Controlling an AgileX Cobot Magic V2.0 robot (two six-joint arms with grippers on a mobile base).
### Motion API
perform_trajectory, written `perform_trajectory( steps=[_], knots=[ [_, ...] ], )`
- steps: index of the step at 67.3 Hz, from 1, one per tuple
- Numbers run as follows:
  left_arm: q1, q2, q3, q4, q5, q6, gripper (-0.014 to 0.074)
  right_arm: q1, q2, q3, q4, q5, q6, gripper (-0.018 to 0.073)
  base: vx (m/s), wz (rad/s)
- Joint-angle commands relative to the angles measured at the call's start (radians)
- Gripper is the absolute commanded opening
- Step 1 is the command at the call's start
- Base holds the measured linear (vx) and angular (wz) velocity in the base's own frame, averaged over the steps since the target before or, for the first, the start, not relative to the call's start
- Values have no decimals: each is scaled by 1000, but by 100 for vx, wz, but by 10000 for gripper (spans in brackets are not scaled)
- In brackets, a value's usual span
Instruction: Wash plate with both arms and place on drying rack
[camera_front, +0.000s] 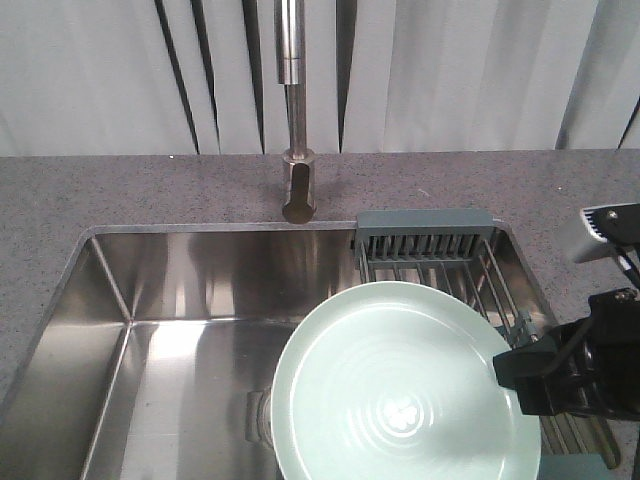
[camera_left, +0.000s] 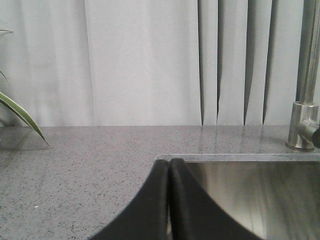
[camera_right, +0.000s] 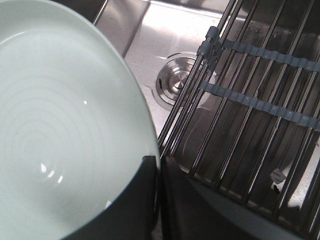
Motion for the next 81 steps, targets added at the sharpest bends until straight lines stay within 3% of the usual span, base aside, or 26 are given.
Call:
perform_trajectory(
  steps=[1,81],
  knots=[
    [-4,-13,-31,-2,-68,-5,-6,-1,-13,-26,36,-37,-11,-4,0,0],
    [-4,-13,-31,-2,-68,-5,-6,-1,-13,-26,36,-37,-11,-4,0,0]
  ],
)
